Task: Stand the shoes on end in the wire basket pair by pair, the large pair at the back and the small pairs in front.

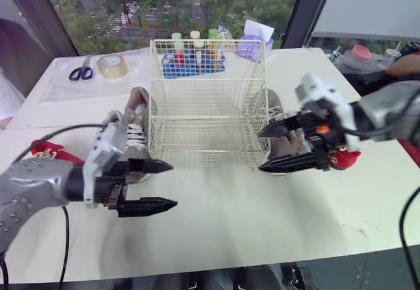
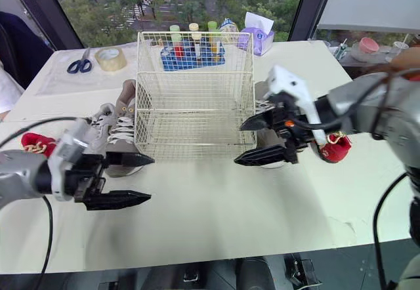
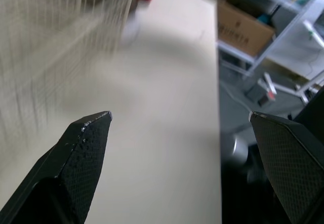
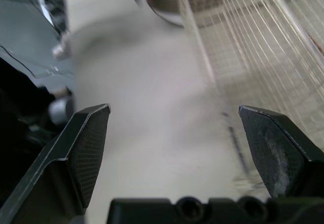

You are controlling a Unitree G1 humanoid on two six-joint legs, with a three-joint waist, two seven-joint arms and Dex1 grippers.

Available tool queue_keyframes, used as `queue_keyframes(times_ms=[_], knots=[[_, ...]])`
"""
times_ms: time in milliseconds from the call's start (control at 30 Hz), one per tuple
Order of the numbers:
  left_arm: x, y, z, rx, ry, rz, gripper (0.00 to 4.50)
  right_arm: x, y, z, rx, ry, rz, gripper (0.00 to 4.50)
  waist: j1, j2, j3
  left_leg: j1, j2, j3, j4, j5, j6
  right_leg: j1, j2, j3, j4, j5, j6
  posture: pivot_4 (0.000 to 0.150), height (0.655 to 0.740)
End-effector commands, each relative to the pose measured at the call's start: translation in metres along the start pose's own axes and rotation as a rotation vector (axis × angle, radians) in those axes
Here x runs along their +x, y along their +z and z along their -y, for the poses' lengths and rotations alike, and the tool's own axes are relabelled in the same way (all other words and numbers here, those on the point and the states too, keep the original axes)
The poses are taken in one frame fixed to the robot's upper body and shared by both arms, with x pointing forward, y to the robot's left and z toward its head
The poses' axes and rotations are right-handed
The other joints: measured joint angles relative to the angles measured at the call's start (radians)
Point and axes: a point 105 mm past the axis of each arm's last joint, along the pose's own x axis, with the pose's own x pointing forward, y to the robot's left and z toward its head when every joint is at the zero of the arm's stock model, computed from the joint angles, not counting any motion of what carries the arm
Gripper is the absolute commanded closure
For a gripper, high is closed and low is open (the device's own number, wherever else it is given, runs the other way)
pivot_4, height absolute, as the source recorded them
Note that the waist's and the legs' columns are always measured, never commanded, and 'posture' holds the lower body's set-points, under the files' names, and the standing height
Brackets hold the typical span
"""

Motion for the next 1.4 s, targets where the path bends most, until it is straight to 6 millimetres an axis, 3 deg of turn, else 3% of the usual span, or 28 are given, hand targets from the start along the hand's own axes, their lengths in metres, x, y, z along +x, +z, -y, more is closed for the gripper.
queue_keyframes(times_ms=[33,167,233,300,367,500,667,800,967,1133,1267,1400], knots=[[0.005,0.013,0.003,0.102,0.037,-0.015,0.0,0.015,-0.01,0.017,-0.034,-0.018,-0.074,0.11,0.0,0.0,0.0,0.0,0.0,0.001,0.0,0.001,0.002,0.001,0.0,-0.001,0.001,0.001,0.002,0.15,0.74],[0.008,0.027,-0.002,0.17,0.06,-0.009,0.0,0.04,-0.016,0.023,-0.037,0.005,-0.118,0.11,0.005,-0.001,0.0,0.0,-0.001,0.001,0.007,0.002,0.003,0.001,0.002,-0.001,0.011,0.0,0.005,0.15,0.74],[0.009,0.024,-0.004,0.165,0.066,-0.015,0.0,0.047,-0.019,0.026,-0.055,-0.02,-0.142,0.62,0.005,-0.001,0.0,0.0,0.0,0.001,0.009,0.001,0.003,0.001,0.003,-0.001,0.012,0.0,0.005,0.15,0.74],[0.01,0.02,-0.005,0.157,0.07,-0.023,0.0,0.049,-0.023,0.026,-0.085,-0.035,-0.171,1.38,0.005,-0.001,0.0,0.0,0.0,0.001,0.009,0.0,0.001,0.001,0.003,-0.001,0.013,-0.001,0.005,0.15,0.74],[0.012,0.018,-0.006,0.154,0.072,-0.023,0.0,0.049,-0.026,0.028,-0.104,-0.054,-0.189,2.56,0.006,-0.001,0.0,0.0,0.0,0.001,0.01,0.0,0.0,0.001,0.003,-0.001,0.013,-0.001,0.005,0.15,0.74],[0.018,0.015,-0.006,0.148,0.058,-0.008,0.0,0.05,-0.025,0.03,-0.145,-0.077,-0.201,4.47,0.006,-0.001,0.0,0.0,0.0,0.001,0.01,0.0,0.0,0.002,0.003,-0.001,0.013,-0.001,0.005,0.15,0.74],[0.02,0.016,-0.011,0.171,0.048,-0.01,0.0,0.049,-0.023,0.054,-0.372,-0.173,-0.233,4.47,0.002,-0.001,0.0,0.001,0.0,0.001,0.011,0.0,-0.001,0.002,0.004,-0.001,0.013,-0.001,0.004,0.15,0.74],[0.022,0.017,-0.011,0.172,0.031,-0.002,0.0,0.048,-0.014,0.046,-0.491,-0.084,-0.187,4.47,0.0,-0.001,0.0,0.002,0.001,0.001,0.011,0.001,-0.002,0.003,0.005,0.0,0.014,-0.001,0.003,0.15,0.74],[0.025,0.014,-0.009,0.156,0.013,0.004,0.0,0.042,-0.008,0.027,-0.483,0.007,-0.142,4.47,0.0,-0.001,0.0,0.001,0.002,0.001,0.011,0.003,0.0,0.002,0.006,0.0,0.014,0.0,0.005,0.15,0.74],[0.025,0.012,-0.012,0.145,0.015,0.004,0.0,0.042,-0.014,0.013,-0.474,0.059,-0.131,4.47,0.0,-0.001,0.0,0.001,0.004,0.001,0.011,0.003,0.0,0.002,0.008,0.0,0.014,0.0,0.005,0.15,0.74],[0.027,0.01,-0.014,0.139,0.012,0.002,0.0,0.046,-0.027,0.019,-0.491,0.045,-0.144,4.47,0.0,-0.001,0.0,0.001,0.004,0.001,0.011,0.003,0.0,0.002,0.008,0.0,0.014,0.0,0.005,0.15,0.74],[0.027,0.01,-0.015,0.136,0.008,0.0,0.0,0.048,-0.027,0.025,-0.497,0.018,-0.137,4.47,-0.001,-0.002,0.0,0.002,0.004,0.001,0.011,0.003,0.0,0.002,0.008,0.0,0.014,0.0,0.005,0.15,0.74]])
